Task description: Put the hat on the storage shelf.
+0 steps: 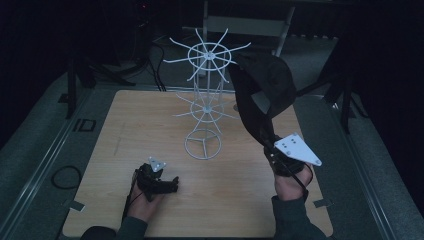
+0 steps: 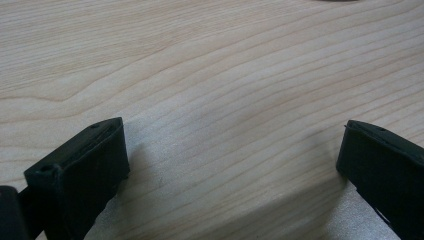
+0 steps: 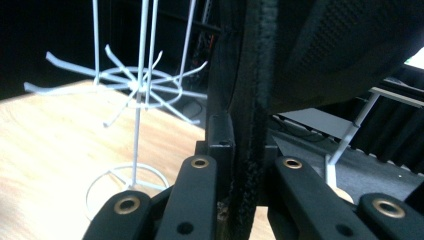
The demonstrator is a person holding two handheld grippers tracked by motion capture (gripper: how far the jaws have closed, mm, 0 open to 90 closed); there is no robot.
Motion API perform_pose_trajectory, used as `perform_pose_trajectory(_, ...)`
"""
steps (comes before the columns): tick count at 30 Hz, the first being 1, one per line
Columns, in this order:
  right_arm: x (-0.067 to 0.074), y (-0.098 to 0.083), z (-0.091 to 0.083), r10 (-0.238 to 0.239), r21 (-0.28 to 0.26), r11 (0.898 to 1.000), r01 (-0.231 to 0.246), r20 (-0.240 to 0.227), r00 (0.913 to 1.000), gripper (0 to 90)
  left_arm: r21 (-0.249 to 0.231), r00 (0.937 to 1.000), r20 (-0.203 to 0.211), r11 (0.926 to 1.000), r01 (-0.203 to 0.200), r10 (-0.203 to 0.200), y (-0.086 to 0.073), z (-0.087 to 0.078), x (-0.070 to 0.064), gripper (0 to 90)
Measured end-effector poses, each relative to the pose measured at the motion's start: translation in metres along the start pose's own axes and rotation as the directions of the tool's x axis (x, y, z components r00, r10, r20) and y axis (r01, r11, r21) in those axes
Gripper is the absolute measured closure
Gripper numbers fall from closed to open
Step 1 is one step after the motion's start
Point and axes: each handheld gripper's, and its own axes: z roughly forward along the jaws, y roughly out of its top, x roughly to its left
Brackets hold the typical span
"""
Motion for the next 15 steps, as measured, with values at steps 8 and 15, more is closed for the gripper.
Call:
perform_pose_trajectory(8,0.014,-0.010,0.008,-0.103,0.035,0.994,0.102,0.013,0.9946,82.2,0.000,1.0000,0.000,1.0000,0.000,0.000,0.000,0.000,0.000,0.2)
perform_pose_trajectory(15,0.026,-0.007,0.010,-0.198,0.041,0.980,0.197,0.033,0.9796,79.5,0.000,1.0000,0.000,1.0000,0.000,0.000,0.000,0.000,0.000,0.2)
